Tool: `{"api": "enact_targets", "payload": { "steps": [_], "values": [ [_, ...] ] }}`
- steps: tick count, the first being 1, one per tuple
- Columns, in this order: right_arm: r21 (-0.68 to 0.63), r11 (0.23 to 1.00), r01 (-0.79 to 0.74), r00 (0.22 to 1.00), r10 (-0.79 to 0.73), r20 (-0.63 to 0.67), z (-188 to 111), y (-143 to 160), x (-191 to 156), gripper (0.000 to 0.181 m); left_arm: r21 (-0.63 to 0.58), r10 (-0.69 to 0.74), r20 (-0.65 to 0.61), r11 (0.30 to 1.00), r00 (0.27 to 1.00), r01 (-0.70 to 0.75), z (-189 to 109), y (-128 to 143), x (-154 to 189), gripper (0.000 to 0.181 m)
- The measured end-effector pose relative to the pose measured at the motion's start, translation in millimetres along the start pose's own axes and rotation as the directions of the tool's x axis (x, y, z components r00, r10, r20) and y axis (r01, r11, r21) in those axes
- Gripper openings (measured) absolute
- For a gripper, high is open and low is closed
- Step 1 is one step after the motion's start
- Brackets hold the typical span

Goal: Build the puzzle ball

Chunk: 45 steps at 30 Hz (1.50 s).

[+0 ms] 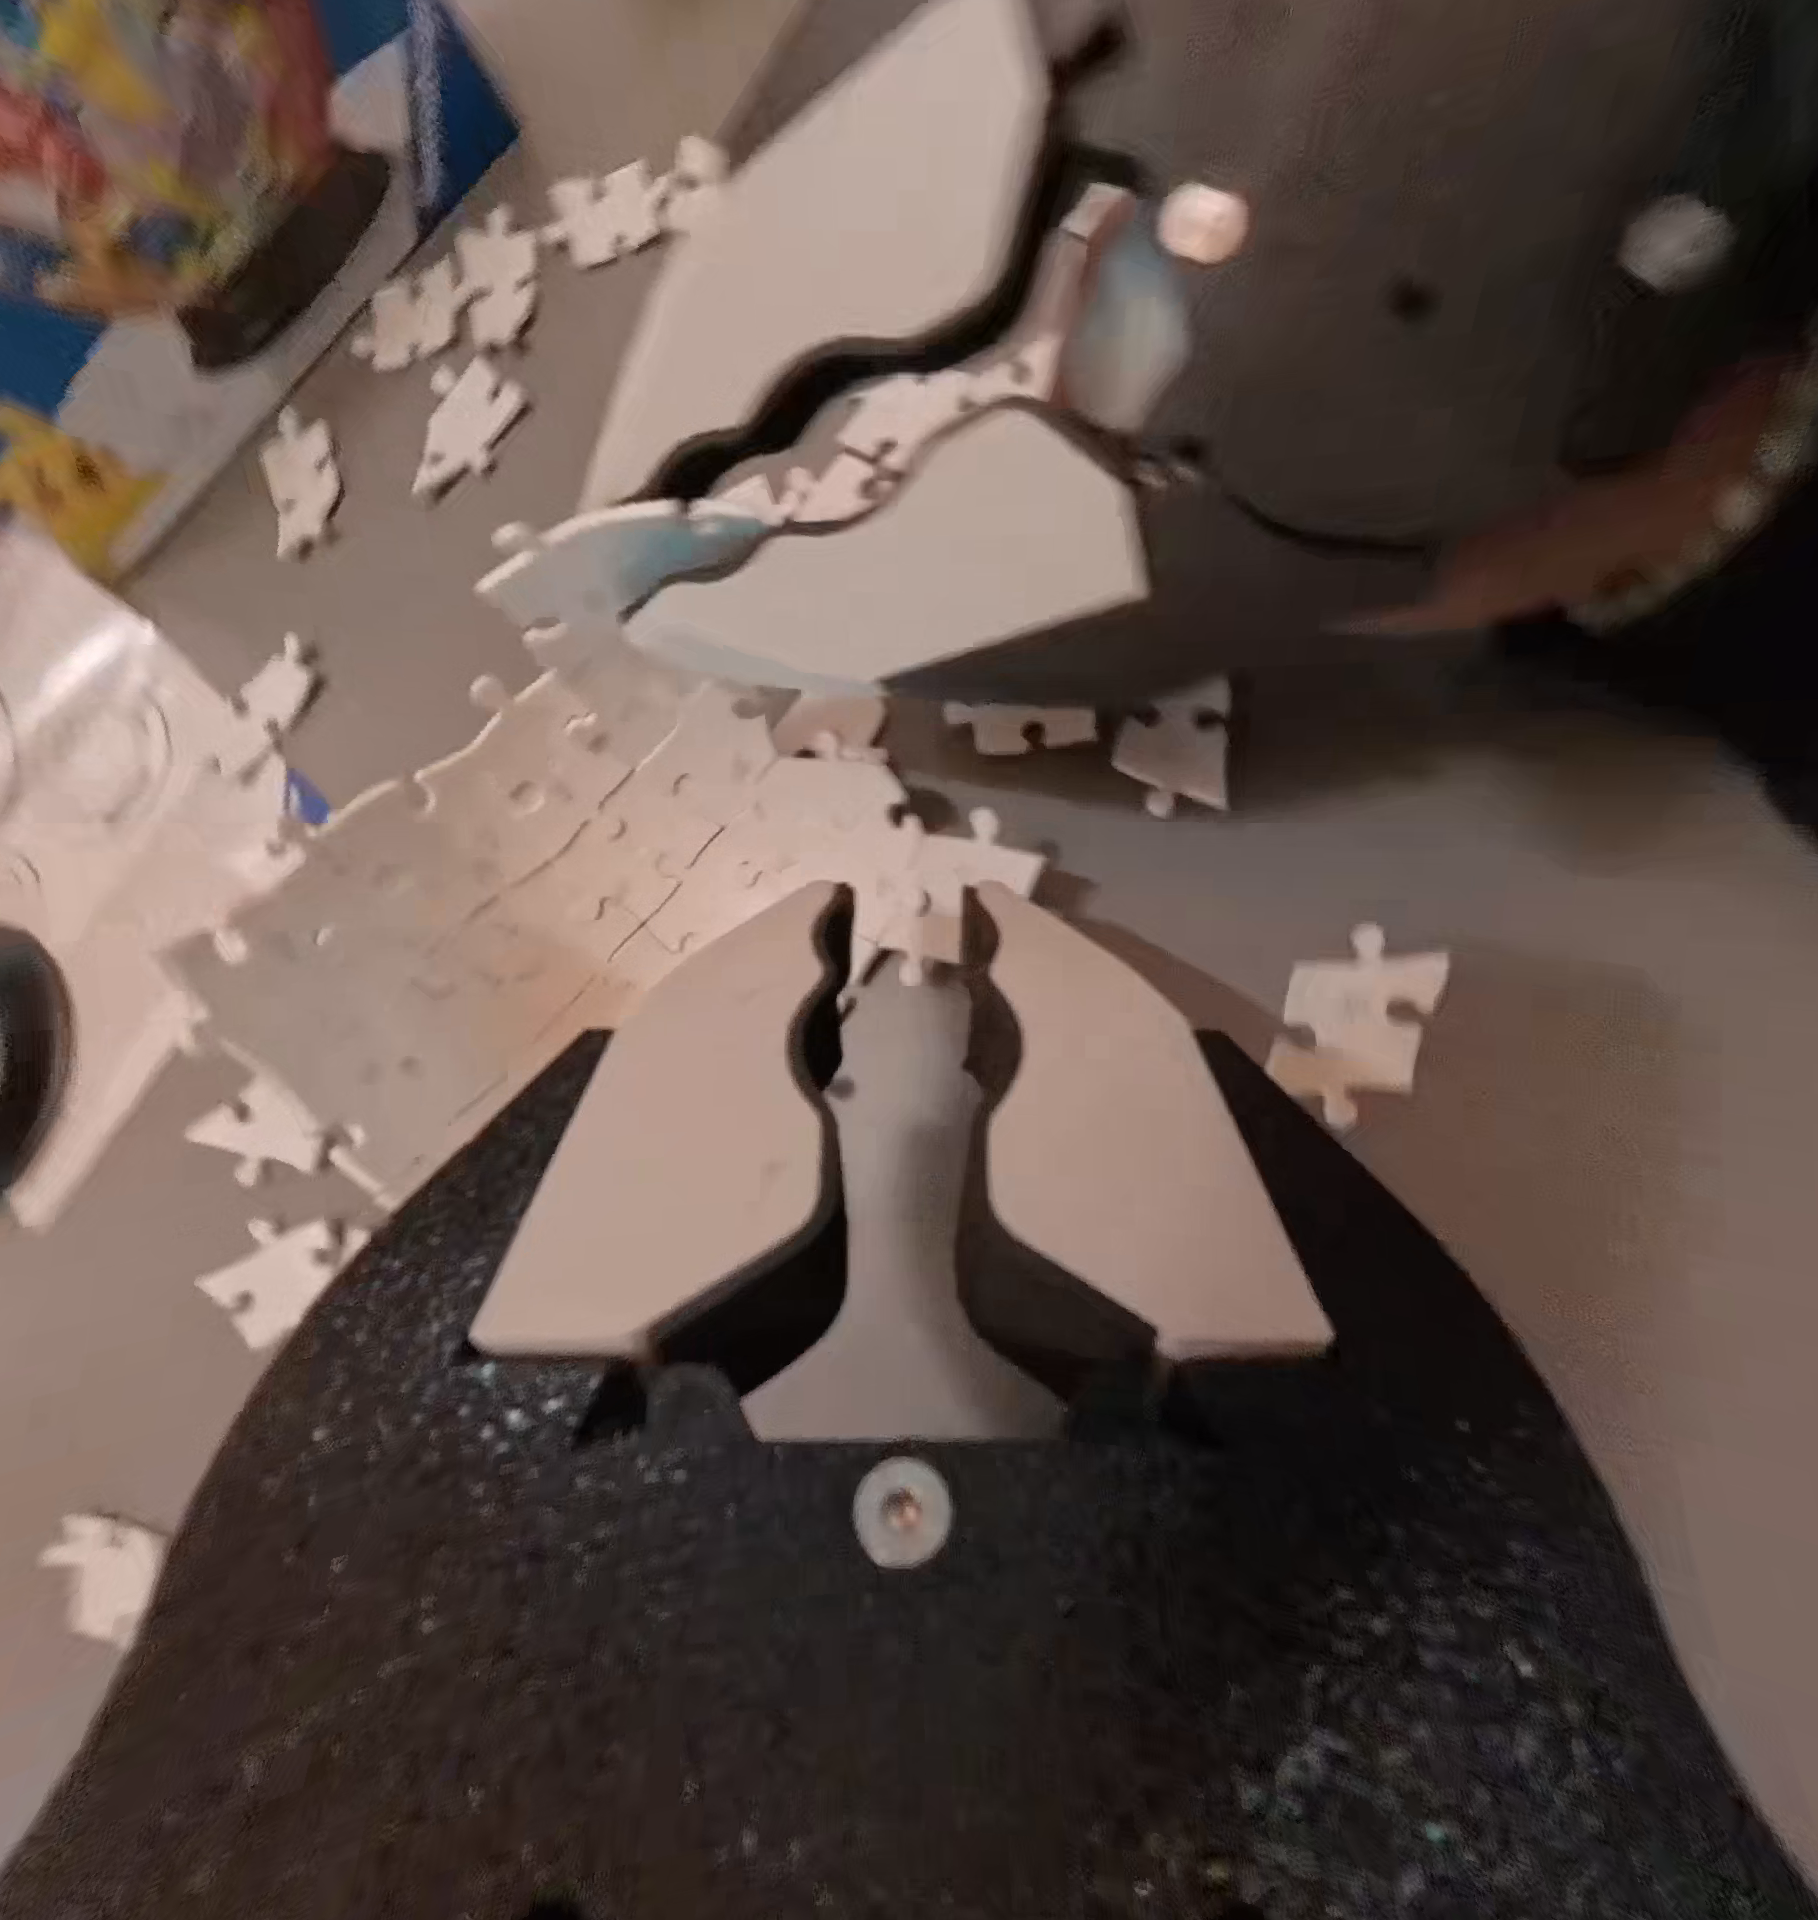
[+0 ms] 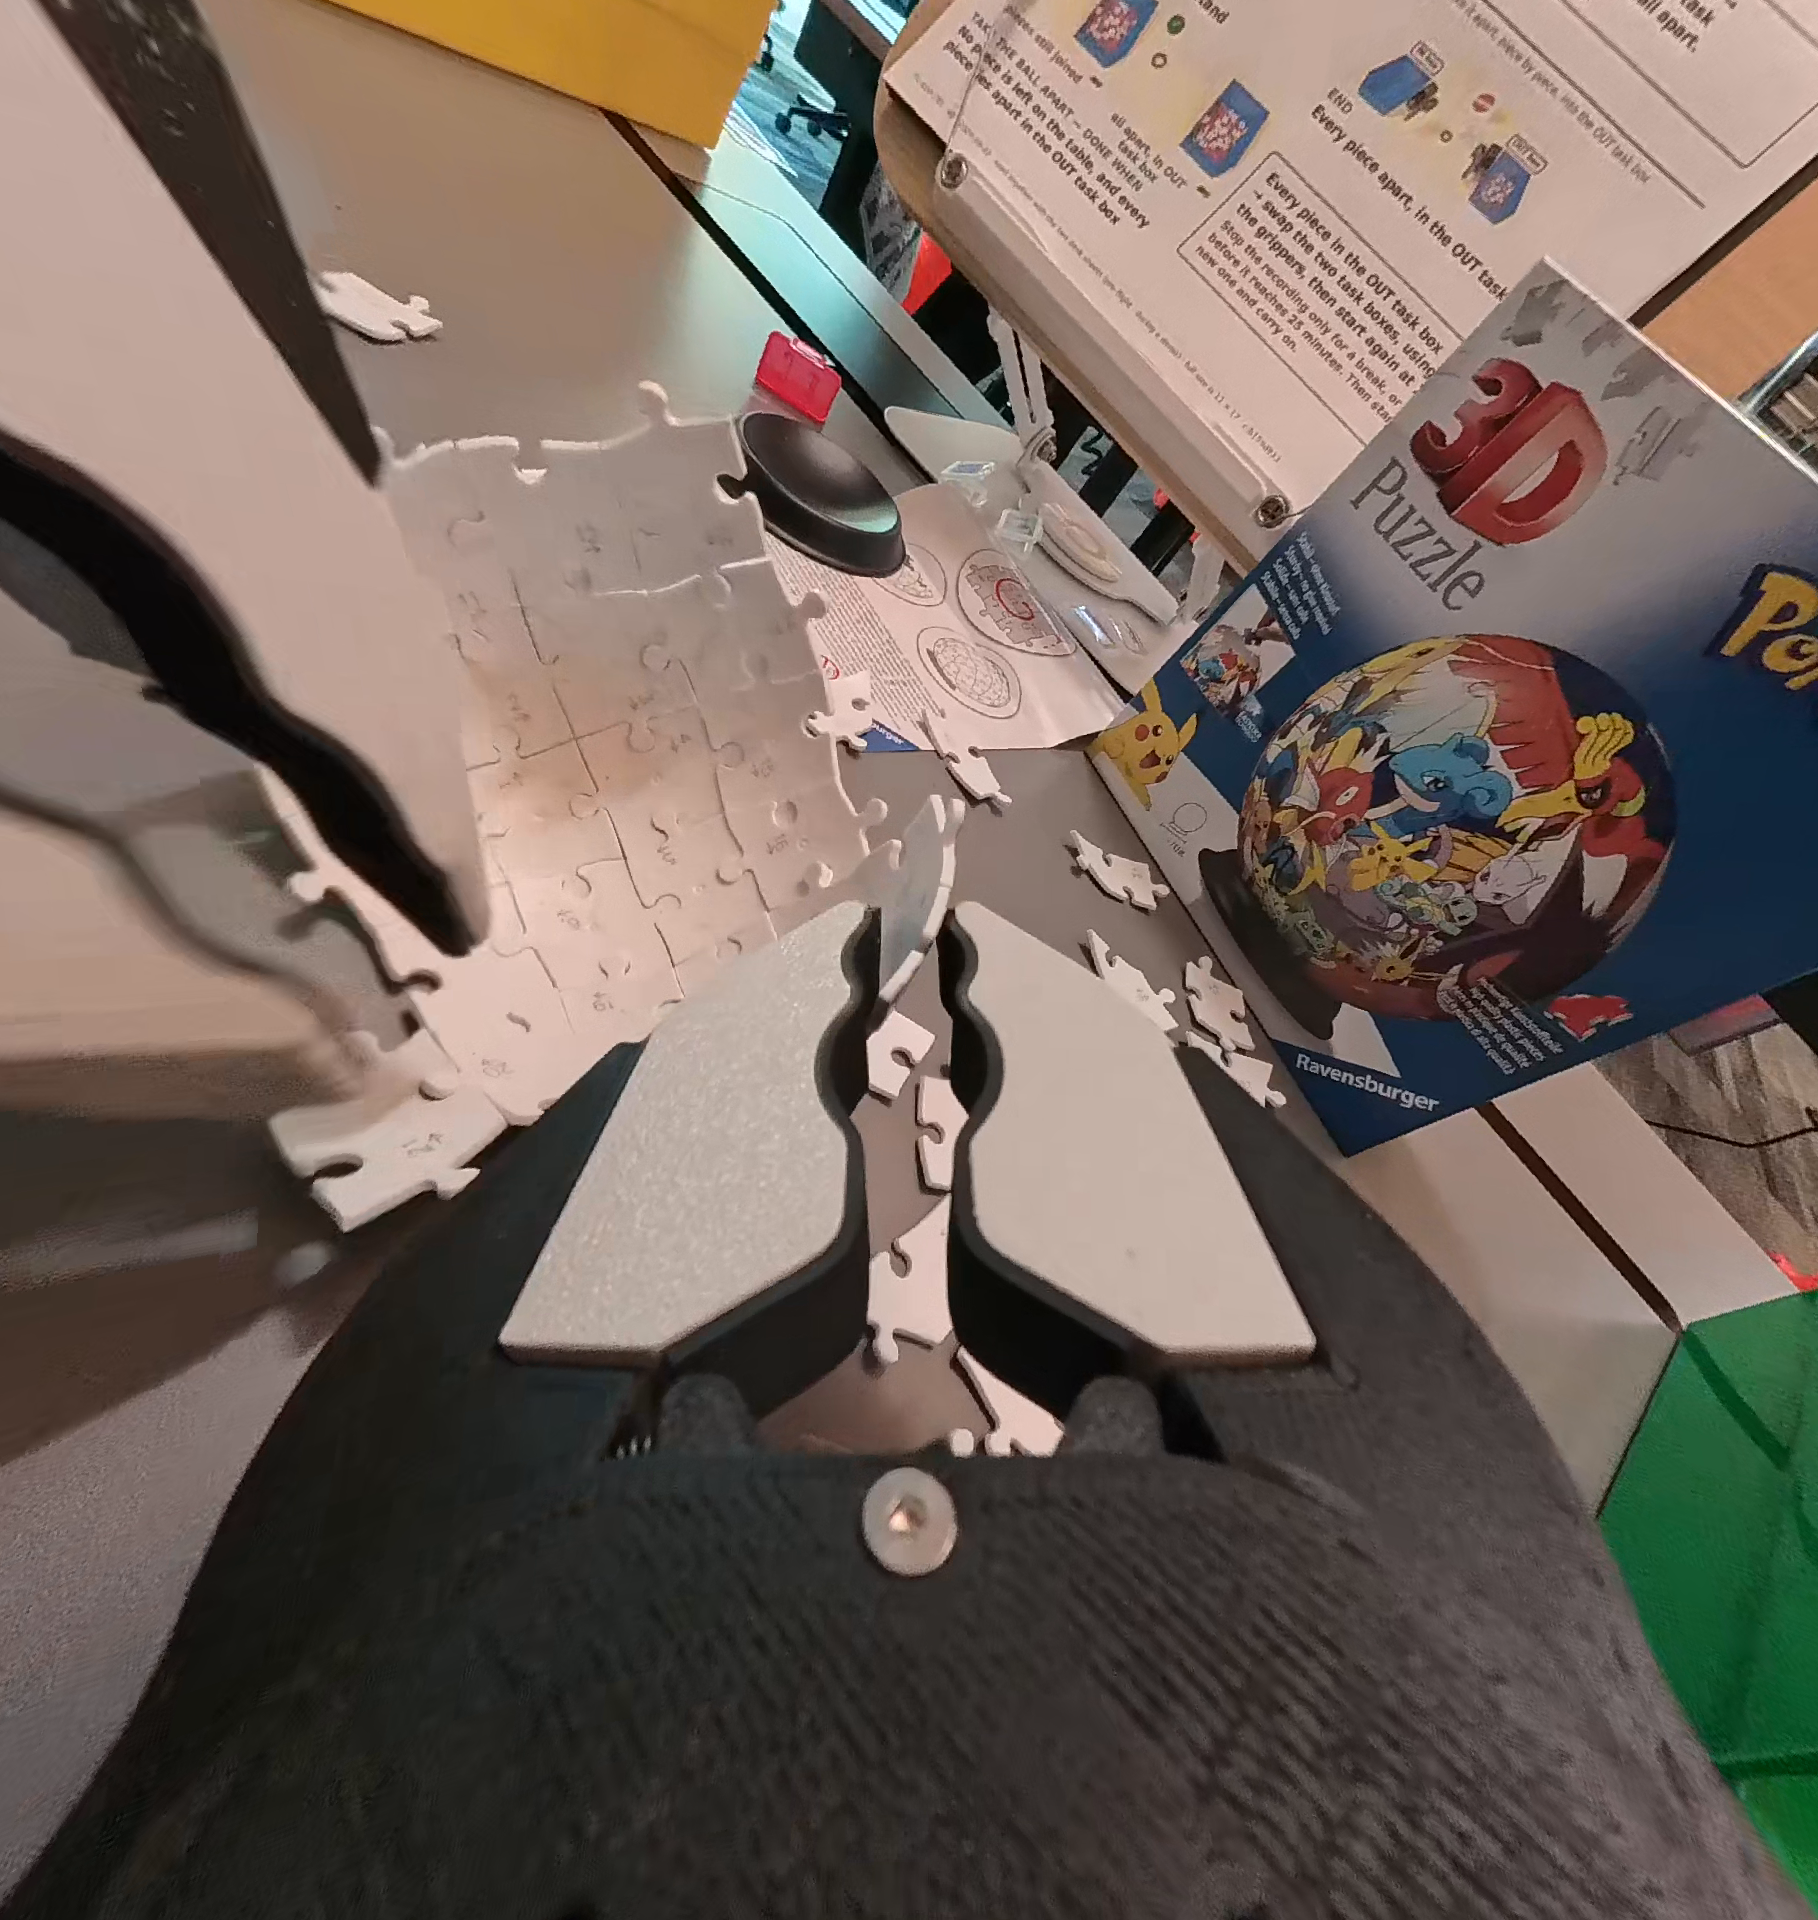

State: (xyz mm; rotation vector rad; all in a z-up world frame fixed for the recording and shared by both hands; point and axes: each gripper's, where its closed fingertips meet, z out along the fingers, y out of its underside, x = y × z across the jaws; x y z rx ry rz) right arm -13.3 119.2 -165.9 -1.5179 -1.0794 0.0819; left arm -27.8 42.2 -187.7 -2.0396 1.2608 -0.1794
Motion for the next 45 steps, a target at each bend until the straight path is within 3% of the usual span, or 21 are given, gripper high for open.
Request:
{"api": "enact_targets", "payload": {
  "steps": [3,6,10,17,24,30,34,45],
  "values": [
    [0.004,1.0,-0.003,1.0,0.003,0.004,0.0,-0.8,-0.3,0.01,-0.015,0.21,0.041,0.978,0.977,-0.21,-1.8,10.7,5.3,0.034],
    [0.0,1.0,-0.002,1.0,0.002,0.013,-0.4,0.3,-0.4,0.011,-0.023,0.347,0.077,0.938,0.935,-0.346,4.6,20.5,10.8,0.038],
    [-0.008,1.0,-0.016,1.0,0.016,0.024,0.0,2.2,0.1,0.011,-0.065,0.486,0.212,0.873,0.848,-0.484,13.0,19.4,1.4,0.042],
    [-0.016,1.0,-0.027,0.999,0.027,0.035,1.0,3.2,0.2,0.011,-0.084,0.538,0.26,0.84,0.802,-0.536,20.7,12.9,-4.6,0.038],
    [-0.014,1.0,-0.025,0.999,0.026,0.043,0.9,3.5,-0.1,0.011,-0.079,0.525,0.19,0.85,0.83,-0.52,23.4,20.3,1.3,0.018],
    [-0.009,1.0,-0.017,0.998,0.018,0.054,0.5,3.4,-1.1,0.012,-0.066,0.494,0.151,0.869,0.856,-0.49,24.8,20.3,0.7,0.017],
    [-0.007,1.0,-0.017,0.998,0.017,0.059,0.1,3.7,-1.1,0.012,-0.059,0.48,0.139,0.877,0.866,-0.477,25.5,20.0,-0.4,0.006],
    [-0.004,1.0,-0.009,0.998,0.009,0.057,-0.3,3.5,-1.3,0.012,-0.061,0.473,0.168,0.881,0.865,-0.47,22.2,20.6,-3.7,0.024]
  ]
}}
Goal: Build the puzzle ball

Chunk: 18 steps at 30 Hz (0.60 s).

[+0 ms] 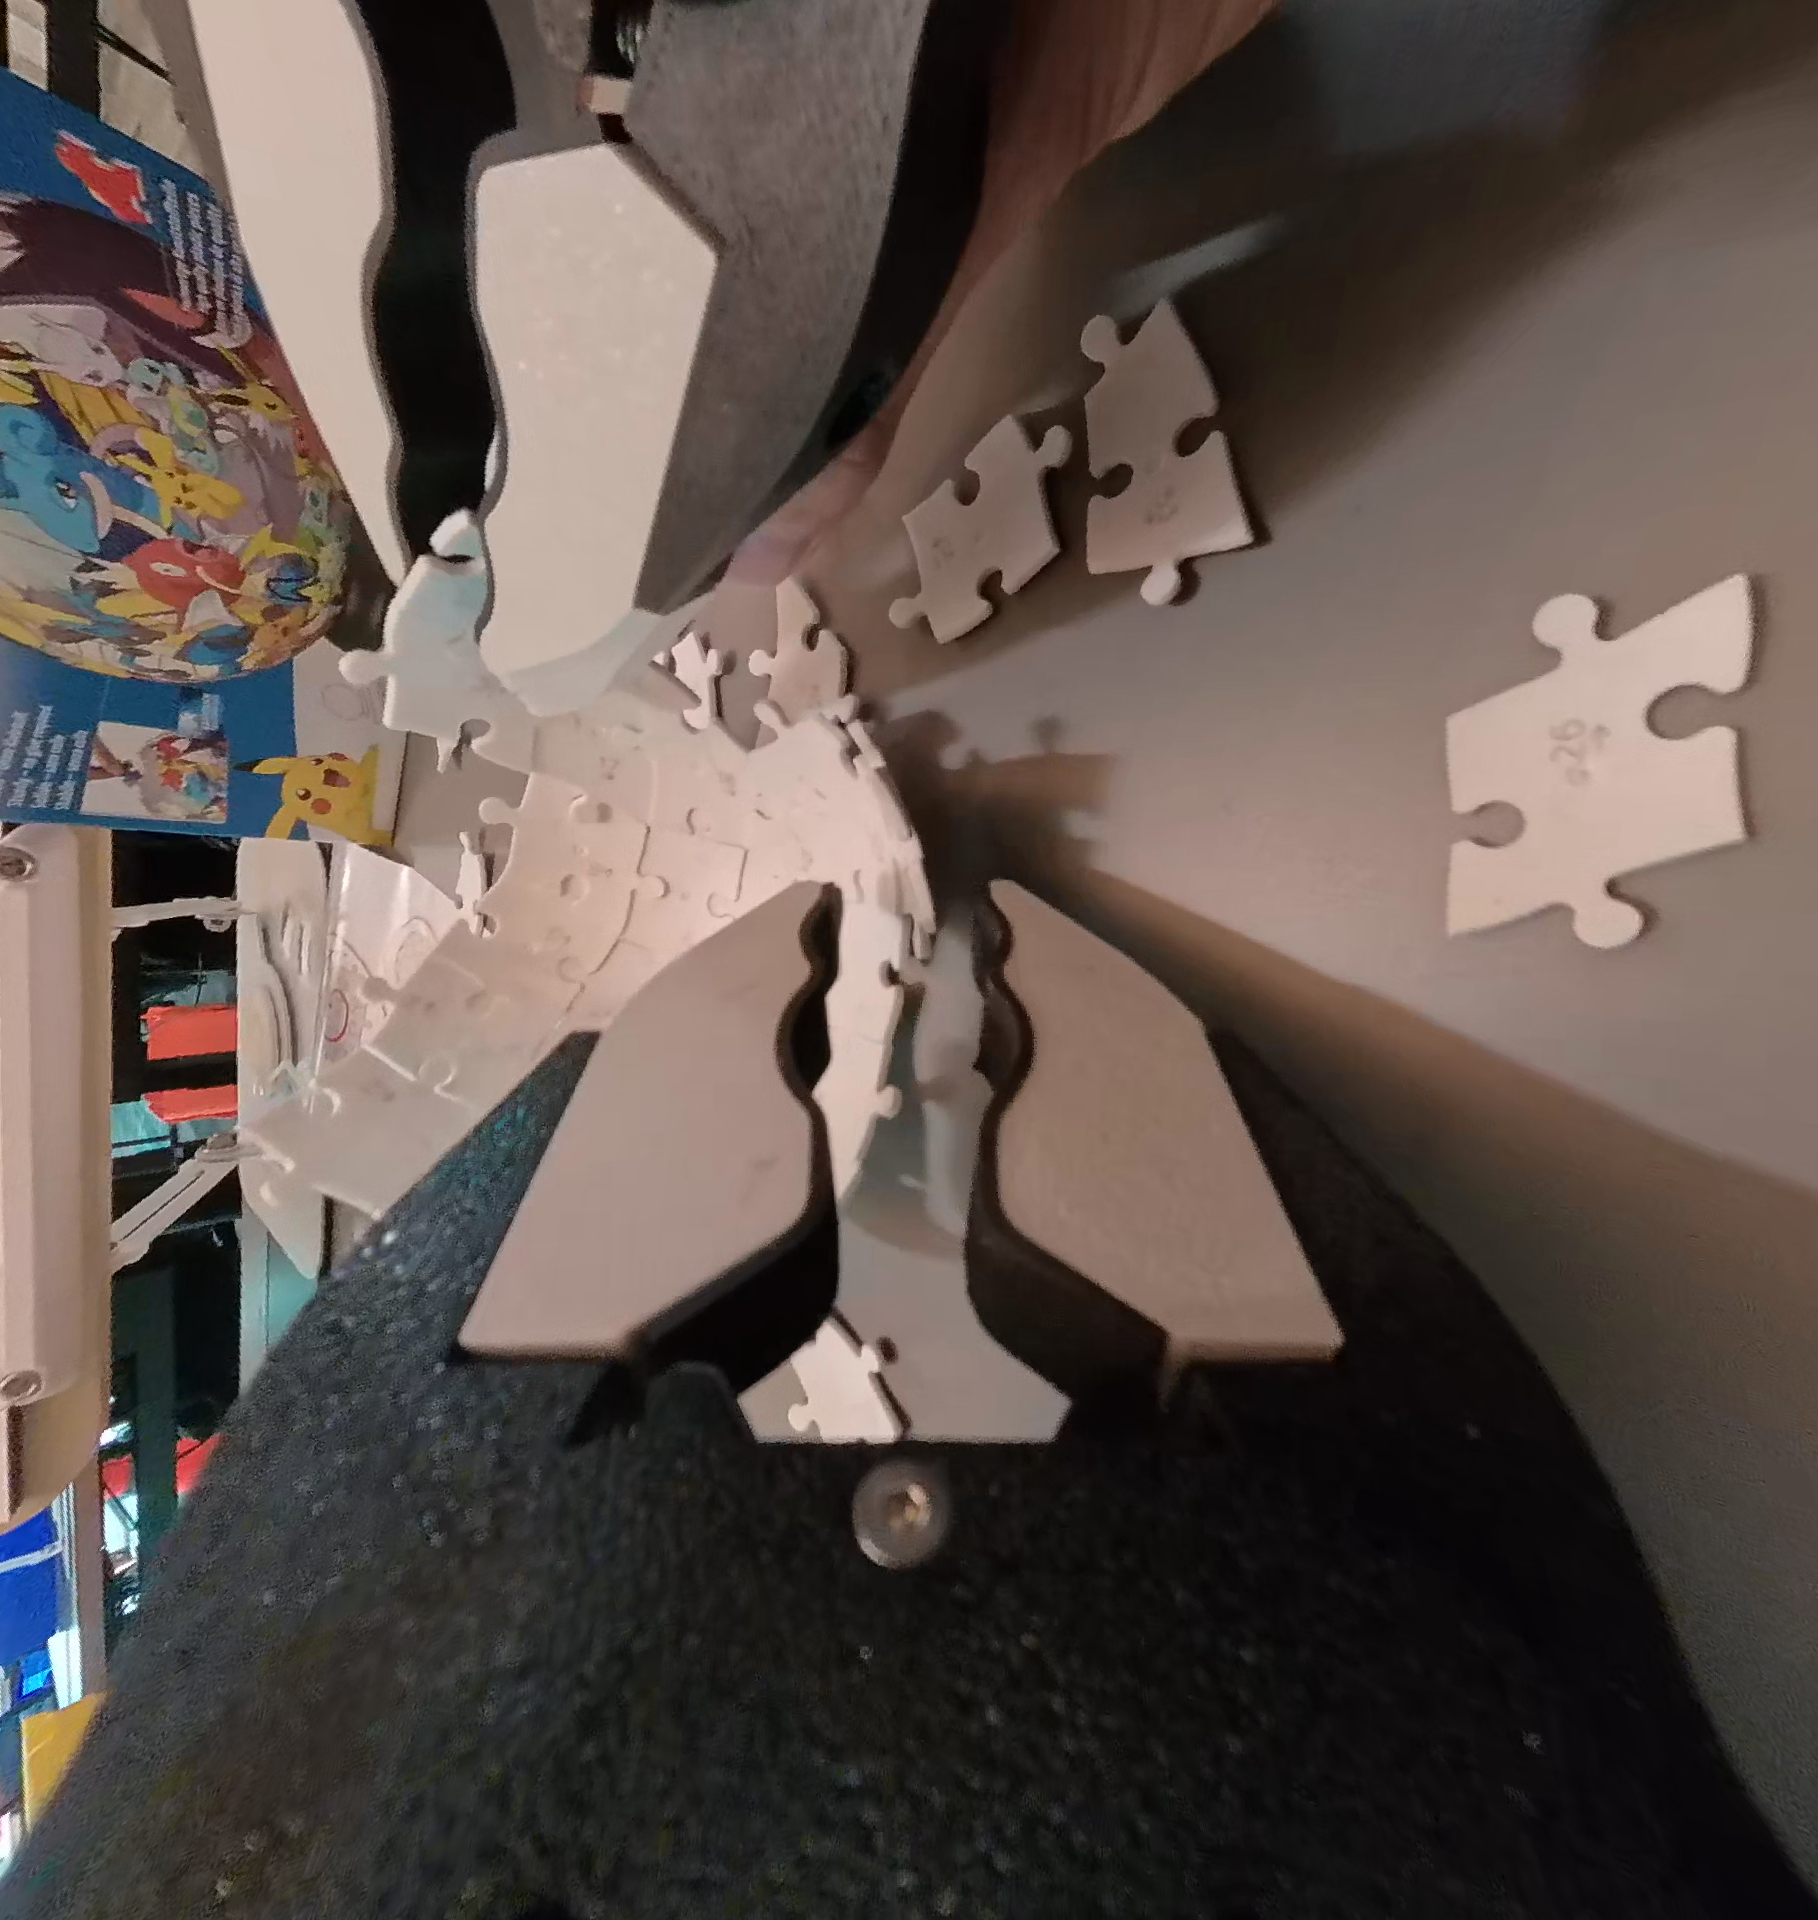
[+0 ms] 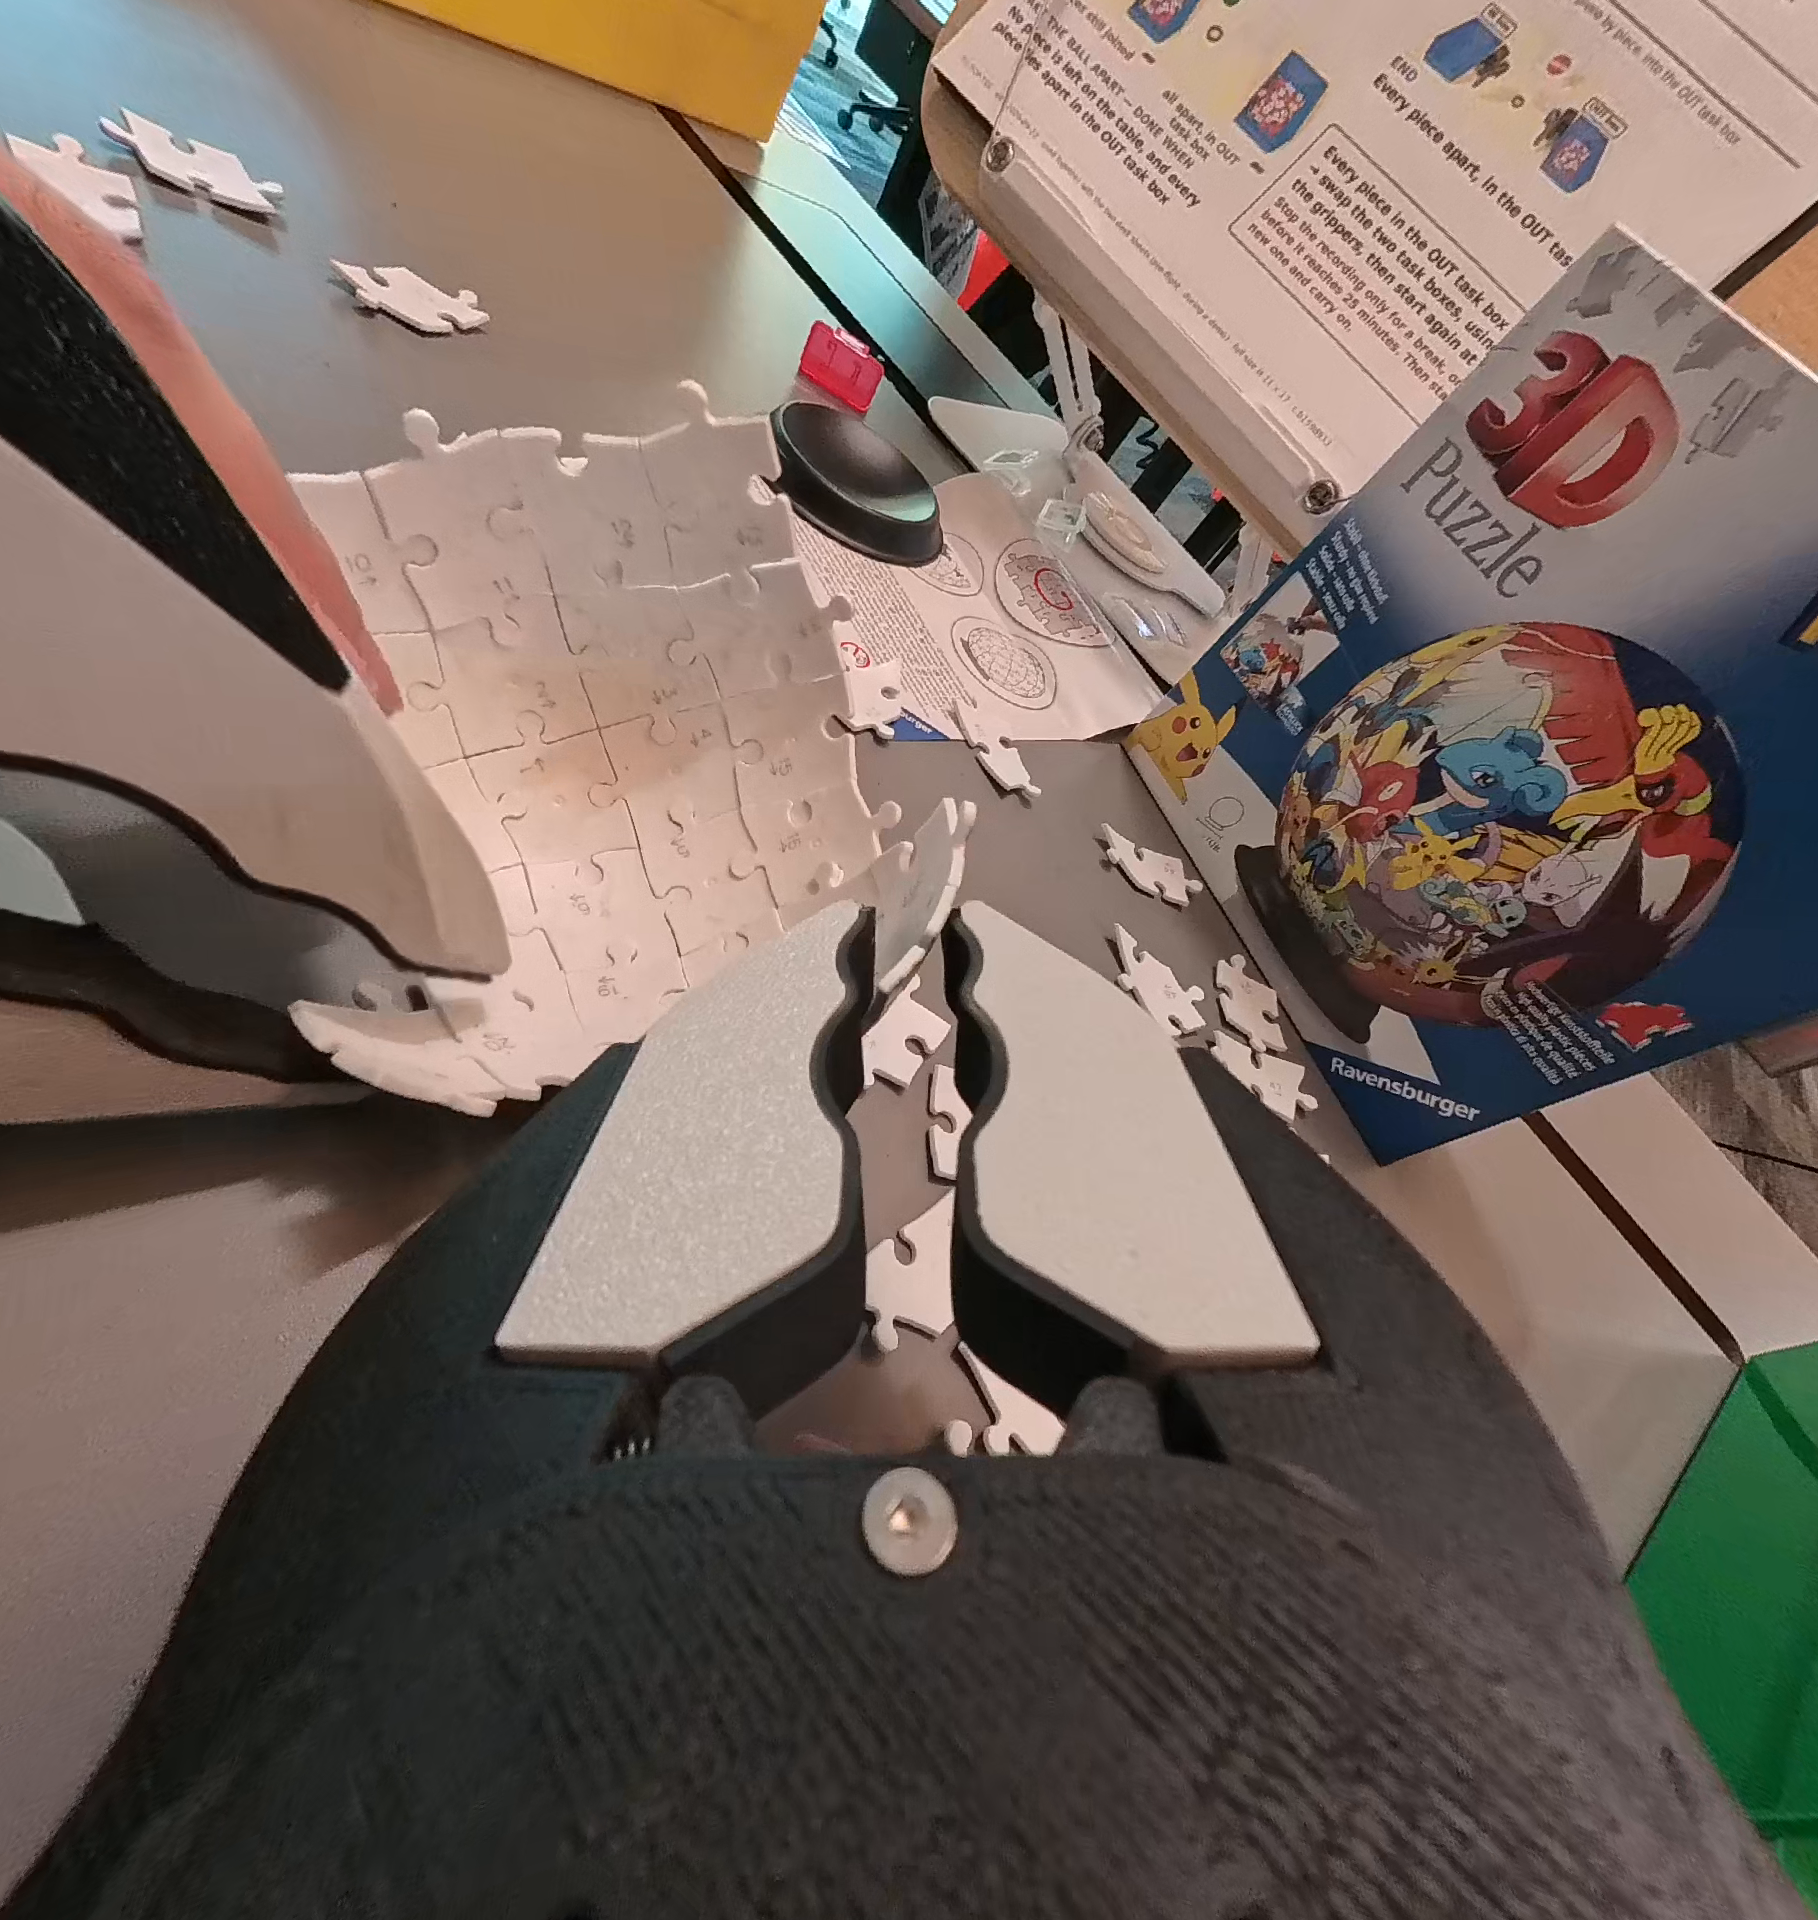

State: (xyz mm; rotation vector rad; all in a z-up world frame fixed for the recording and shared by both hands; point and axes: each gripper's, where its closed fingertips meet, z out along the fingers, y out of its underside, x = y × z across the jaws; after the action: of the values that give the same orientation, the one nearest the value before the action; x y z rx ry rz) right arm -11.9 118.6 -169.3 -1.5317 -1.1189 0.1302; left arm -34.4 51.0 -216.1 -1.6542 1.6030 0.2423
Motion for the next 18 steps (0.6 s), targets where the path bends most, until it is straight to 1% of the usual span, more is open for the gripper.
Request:
{"api": "enact_targets", "payload": {
  "steps": [4,6,8,10,12,14,15,16,18],
  "values": [
    [0.0,1.0,0.013,1.0,-0.013,-0.01,-0.1,0.3,0.5,0.012,0.001,0.003,0.001,1.0,1.0,-0.003,-9.2,0.8,0.9,0.037],
    [0.002,1.0,0.021,1.0,-0.021,-0.015,-0.5,0.2,0.5,0.012,0.028,-0.011,-0.001,1.0,1.0,0.011,-19.2,-0.9,-0.3,0.042],
    [0.005,1.0,0.029,0.999,-0.029,-0.018,-1.0,0.1,0.5,0.012,0.091,-0.076,-0.01,0.993,0.997,0.076,-32.5,-5.9,-6.3,0.041],
    [0.011,0.999,0.036,0.999,-0.036,-0.018,-1.6,-0.3,0.2,0.012,0.169,-0.218,-0.048,0.96,0.975,0.223,-47.1,-11.1,-19.7,0.039],
    [0.015,0.999,0.039,0.999,-0.039,-0.018,-2.0,-0.8,-0.1,0.013,0.218,-0.398,-0.092,0.886,0.913,0.408,-59.4,-10.6,-42.7,0.04],
    [0.015,0.999,0.042,0.999,-0.042,-0.02,-1.9,-0.7,0.1,0.013,0.245,-0.556,-0.1,0.79,0.825,0.562,-68.0,-3.2,-72.9,0.04],
    [0.015,0.999,0.043,0.999,-0.043,-0.021,-1.9,-0.7,0.1,0.013,0.227,-0.621,-0.093,0.748,0.779,0.623,-67.5,6.3,-85.5,0.039],
    [0.015,0.999,0.044,0.999,-0.043,-0.022,-1.8,-0.7,0.2,0.013,0.177,-0.67,-0.094,0.716,0.736,0.675,-62.7,17.9,-92.8,0.041],
    [0.014,0.999,0.044,0.999,-0.044,-0.022,-1.6,-0.7,0.2,0.013,0.045,-0.748,-0.118,0.654,0.654,0.756,-47.3,40.0,-95.4,0.042]
  ]
}}
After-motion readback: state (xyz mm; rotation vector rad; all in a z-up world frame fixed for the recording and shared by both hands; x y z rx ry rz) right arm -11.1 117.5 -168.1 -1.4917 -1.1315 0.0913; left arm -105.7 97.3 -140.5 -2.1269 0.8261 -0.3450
